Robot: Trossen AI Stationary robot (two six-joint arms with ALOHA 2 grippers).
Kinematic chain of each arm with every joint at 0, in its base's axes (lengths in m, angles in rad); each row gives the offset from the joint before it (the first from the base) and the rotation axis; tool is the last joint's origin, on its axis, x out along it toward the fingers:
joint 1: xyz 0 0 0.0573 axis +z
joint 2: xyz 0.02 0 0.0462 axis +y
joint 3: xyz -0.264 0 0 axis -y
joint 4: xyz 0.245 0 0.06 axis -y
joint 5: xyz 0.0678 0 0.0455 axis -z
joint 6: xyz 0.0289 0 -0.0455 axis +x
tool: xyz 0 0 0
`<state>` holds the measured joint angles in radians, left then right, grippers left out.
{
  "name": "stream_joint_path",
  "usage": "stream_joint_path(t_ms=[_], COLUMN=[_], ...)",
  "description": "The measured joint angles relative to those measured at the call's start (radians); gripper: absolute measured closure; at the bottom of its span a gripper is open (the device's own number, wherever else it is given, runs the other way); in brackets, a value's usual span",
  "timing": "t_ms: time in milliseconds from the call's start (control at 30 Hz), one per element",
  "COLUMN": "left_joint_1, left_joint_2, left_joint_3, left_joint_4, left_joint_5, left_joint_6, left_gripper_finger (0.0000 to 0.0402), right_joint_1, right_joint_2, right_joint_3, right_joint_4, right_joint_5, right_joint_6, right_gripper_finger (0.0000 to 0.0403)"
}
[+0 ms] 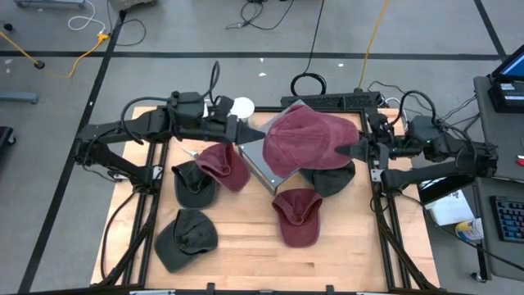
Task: Pick & Place hat
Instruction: Put the right red cap on the shelf
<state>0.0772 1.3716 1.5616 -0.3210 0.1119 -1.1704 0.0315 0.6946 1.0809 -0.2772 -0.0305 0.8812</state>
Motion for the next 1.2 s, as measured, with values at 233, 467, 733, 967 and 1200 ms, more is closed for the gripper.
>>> stream_joint_path(t_ms=[233,467,733,967,1200], left_joint_1=[0.000,0.000,0.015,0.030,0.030], left_joint_2=[0.001,0.001,0.001,0.015,0.058], left_joint_3=[0.000,0.000,0.000,0.000,0.000], left_joint_4=[-0.029,-0.059,-0.068,-0.146,-0.096], left_joint_5=[0.000,0.048,0.026,0.033,0.039], left_joint_6=[0.010,0.144,0.063,-0.018,-0.046], left_gripper_finger=[0.0280,0.0279,0.0270,0.0203,0.0168], right_joint_1=[0.000,0.000,0.000,0.000,0.000], right_joint_2=[-0.003,-0.003,-0.006,-0.006,-0.005], right_joint_3=[0.000,0.000,0.000,0.000,0.000], right_joint_4=[-0.080,-0.090,-0.095,-0.093,-0.093], right_joint_5=[-0.001,-0.025,-0.027,-0.027,-0.027], right_joint_6=[-0.004,-0.004,-0.004,-0.004,-0.005], right_gripper_finger=[0.0398,0.0397,0.0398,0.0398,0.0398])
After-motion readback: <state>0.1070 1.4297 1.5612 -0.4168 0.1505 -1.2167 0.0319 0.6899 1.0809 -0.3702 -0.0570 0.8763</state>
